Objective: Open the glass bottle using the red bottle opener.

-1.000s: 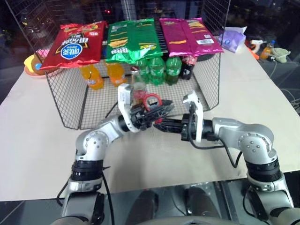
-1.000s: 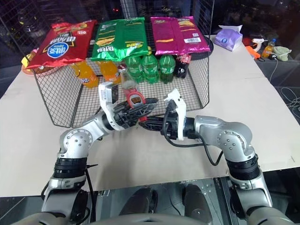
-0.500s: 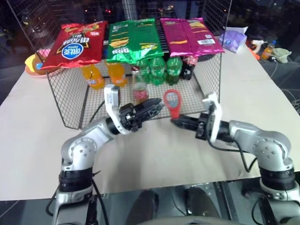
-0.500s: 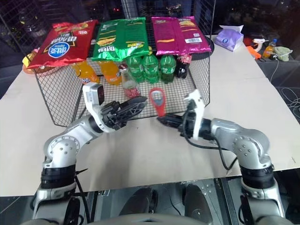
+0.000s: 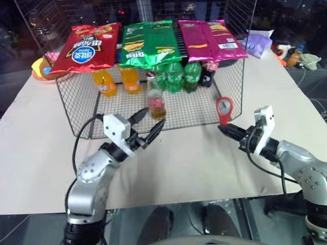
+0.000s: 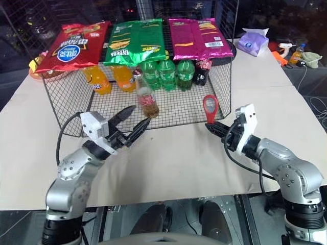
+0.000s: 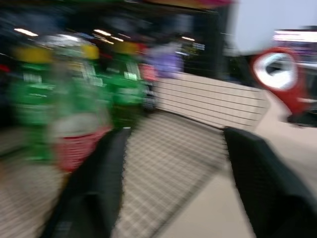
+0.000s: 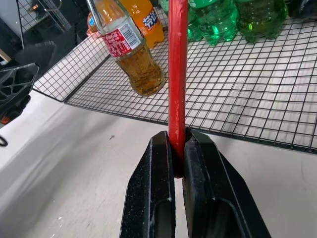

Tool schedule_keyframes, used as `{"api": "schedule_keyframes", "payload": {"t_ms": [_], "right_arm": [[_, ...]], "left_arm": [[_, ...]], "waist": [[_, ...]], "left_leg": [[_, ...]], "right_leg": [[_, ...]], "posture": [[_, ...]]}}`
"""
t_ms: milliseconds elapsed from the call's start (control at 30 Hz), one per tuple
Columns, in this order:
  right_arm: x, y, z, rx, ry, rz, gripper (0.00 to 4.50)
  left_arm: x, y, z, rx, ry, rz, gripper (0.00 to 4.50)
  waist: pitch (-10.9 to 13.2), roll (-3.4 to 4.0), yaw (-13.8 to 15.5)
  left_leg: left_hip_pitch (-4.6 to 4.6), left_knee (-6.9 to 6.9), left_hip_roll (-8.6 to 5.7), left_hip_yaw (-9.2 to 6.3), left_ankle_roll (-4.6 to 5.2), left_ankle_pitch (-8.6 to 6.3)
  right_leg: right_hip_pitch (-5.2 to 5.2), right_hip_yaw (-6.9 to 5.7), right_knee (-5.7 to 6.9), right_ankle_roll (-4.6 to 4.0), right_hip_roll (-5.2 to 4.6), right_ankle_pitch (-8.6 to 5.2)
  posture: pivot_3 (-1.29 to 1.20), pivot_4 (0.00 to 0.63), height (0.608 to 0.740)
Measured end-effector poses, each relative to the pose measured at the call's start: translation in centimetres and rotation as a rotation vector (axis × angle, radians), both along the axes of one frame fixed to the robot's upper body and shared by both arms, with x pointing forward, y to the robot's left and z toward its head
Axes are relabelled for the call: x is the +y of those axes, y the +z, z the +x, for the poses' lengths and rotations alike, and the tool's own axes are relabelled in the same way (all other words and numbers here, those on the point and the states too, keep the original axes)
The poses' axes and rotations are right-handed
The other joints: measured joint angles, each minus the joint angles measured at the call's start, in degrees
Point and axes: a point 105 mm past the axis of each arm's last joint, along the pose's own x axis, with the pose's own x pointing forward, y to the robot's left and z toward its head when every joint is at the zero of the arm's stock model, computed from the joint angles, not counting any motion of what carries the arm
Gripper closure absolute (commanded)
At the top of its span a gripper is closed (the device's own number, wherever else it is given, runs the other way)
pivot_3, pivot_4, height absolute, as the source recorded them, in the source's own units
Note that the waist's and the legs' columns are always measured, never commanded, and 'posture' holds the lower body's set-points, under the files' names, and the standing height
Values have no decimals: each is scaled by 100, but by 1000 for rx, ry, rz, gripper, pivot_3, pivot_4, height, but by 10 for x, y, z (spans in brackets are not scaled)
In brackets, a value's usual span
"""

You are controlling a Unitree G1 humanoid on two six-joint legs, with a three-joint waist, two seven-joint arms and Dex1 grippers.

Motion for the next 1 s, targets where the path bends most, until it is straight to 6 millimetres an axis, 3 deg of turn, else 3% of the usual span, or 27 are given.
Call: {"api": "schedule_keyframes", "payload": {"t_ms": [100, 267, 467, 1000], "right_arm": [[-1, 1, 1, -13, -8, -5, 4500], [0, 0, 3, -16, -9, -11, 4500], [3, -4, 3, -11, 0, -18, 4500], [9, -5, 1, -14, 7, -15, 4500]], "left_arm": [[8, 0, 9, -40, 107, -5, 65], [17, -10, 48, -18, 243, -4, 65], [8, -17, 76, -14, 252, 7, 65], [-13, -19, 110, -24, 148, 31, 65]], "waist": [[0, 0, 39], [0, -1, 83], [0, -1, 79], [0, -2, 45]], "left_leg": [[0, 0, -2, -2, 0, 0], [-1, 8, -5, -1, 1, 0], [-3, 7, -5, -2, 1, 0], [-3, 10, -8, -3, 1, 0]], "right_leg": [[1, -3, 0, 0, 1, 0], [4, -5, 1, 6, 10, 3], [1, -6, -2, 6, 10, 3], [1, -7, 0, 7, 10, 4]], "posture": [[0, 150, 740], [0, 150, 740], [0, 150, 740], [0, 150, 740]]}}
